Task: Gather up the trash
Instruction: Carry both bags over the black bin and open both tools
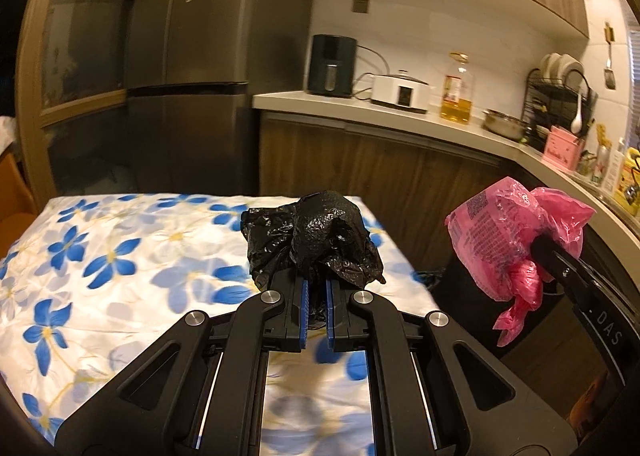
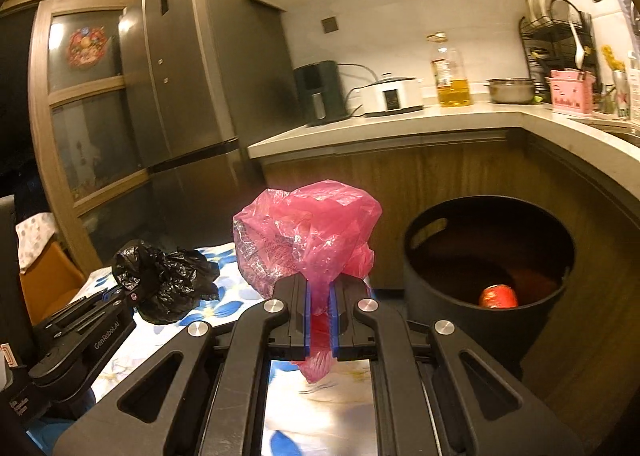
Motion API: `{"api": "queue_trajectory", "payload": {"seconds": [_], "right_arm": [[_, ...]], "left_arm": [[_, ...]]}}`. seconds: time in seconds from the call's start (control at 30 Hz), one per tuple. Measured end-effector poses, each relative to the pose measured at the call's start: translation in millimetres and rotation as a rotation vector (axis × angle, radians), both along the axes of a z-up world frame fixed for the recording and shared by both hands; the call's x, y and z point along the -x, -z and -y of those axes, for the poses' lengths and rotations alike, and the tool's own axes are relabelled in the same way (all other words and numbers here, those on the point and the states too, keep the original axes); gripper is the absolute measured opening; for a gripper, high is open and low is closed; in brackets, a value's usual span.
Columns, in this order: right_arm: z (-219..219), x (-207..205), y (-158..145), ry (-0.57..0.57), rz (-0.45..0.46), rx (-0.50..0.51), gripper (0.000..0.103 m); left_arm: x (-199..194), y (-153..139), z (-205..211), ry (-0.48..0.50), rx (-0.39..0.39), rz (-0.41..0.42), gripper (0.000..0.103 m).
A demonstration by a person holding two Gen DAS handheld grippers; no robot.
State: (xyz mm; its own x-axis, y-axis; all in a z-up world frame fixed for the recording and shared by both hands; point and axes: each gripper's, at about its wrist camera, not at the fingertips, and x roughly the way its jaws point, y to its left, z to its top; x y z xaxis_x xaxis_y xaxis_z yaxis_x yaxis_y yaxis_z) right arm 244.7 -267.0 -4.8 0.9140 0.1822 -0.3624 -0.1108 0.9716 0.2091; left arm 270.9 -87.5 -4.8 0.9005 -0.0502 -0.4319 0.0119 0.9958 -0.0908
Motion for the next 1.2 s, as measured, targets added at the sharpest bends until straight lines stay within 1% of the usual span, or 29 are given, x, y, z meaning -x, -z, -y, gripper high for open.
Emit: {"api": "queue_trajectory", "payload": {"seconds": [0.27, 0.43, 0.53, 0.6, 0.8, 0.93, 1.03, 1.1, 1.17, 1.2], "right_arm": [[47, 4, -6, 0.098, 0.024, -0.005, 0.008], [75, 2, -8, 0.168, 0.036, 0.009, 0.008], [90, 1, -8, 0.202, 0.039, 0.007, 0.008], [101, -1, -8, 0.225, 0.042, 0.005, 0.008], [122, -14, -10, 0.26, 0.045, 0.009, 0.008], [130, -23, -11, 0.274, 0.041, 0.009, 0.009], [134, -28, -9, 0.276, 0.036, 0.005, 0.01], [136, -31, -9, 0.281, 0.037, 0.009, 0.016], [139, -33, -7, 0.285, 0.035, 0.003, 0.025], [141, -35, -7, 0.287, 0.032, 0.001, 0.027]], "left_arm": [[-10, -6, 48, 0.085, -0.015, 0.019, 0.005], [-19, -11, 82, 0.15, -0.017, 0.041, 0.005], [-25, -14, 103, 0.202, -0.001, 0.05, 0.005], [-29, -15, 120, 0.235, -0.006, 0.067, 0.006], [-46, -17, 160, 0.332, -0.002, 0.091, 0.006], [-60, -13, 177, 0.364, -0.007, 0.078, 0.006], [-69, -10, 183, 0.395, 0.023, 0.062, 0.006], [-73, -8, 185, 0.406, 0.024, 0.058, 0.006], [-76, -5, 186, 0.422, 0.024, 0.05, 0.007], [-77, -3, 187, 0.427, 0.022, 0.044, 0.008]]}}
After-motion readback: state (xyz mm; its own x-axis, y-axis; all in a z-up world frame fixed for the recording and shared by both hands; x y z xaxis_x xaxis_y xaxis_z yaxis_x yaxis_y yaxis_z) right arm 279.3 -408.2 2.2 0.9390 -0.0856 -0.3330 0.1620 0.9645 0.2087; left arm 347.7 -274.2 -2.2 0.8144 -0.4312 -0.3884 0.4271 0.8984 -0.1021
